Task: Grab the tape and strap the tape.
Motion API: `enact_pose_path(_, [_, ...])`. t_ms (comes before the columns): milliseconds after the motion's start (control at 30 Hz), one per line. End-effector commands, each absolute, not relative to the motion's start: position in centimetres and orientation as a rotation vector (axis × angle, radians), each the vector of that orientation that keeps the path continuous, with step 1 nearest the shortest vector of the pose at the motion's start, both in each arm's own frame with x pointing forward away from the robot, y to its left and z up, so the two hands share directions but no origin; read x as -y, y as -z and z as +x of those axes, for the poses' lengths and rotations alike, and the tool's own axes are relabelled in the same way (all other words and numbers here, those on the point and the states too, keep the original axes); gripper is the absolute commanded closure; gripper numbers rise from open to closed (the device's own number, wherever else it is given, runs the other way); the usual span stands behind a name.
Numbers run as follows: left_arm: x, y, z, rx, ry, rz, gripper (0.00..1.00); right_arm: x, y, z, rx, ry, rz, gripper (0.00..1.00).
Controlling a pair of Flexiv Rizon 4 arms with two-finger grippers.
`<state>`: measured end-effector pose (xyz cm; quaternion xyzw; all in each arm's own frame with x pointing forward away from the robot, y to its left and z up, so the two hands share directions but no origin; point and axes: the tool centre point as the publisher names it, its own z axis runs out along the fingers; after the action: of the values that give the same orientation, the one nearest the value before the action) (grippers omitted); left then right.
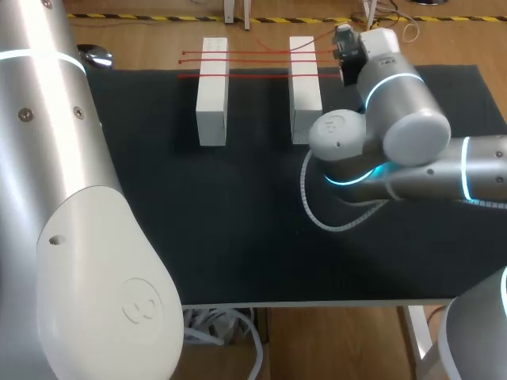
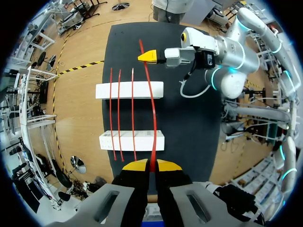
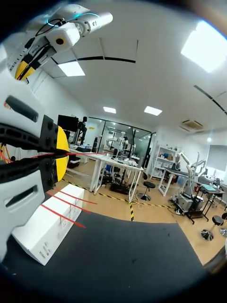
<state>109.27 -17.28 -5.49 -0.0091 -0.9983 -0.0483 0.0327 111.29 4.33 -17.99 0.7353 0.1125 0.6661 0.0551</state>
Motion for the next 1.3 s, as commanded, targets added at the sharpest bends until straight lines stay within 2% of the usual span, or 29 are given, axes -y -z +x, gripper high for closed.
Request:
enact_pose_path(33, [17.5,5.2,109.6,3.063,0.16,-0.027,1.0,-3.7,18.0,111.5,-0.535,-1.84,2.155,1.0])
enact_pose_path(500, [17.5,5.2,109.6,3.063,0.16,-0.027,1.0,-2.1,17.0,111.1,-1.092,-1.029,1.582,1.0])
enact_pose_path(1033, [17.5,5.2,109.6,3.063,0.16,-0.027,1.0,-4.5,17.0,111.2,-1.448,-1.054,1.042,1.0])
enact_pose_path(1133, [17.5,5.2,109.6,3.063,0.16,-0.027,1.0,-5.0,16.8,111.3,-1.45,-1.208,1.037,1.0])
enact_pose_path(1300, [17.5,5.2,109.6,3.063,0.16,-0.027,1.0,-5.0,16.8,111.3,-1.45,-1.208,1.037,1.0])
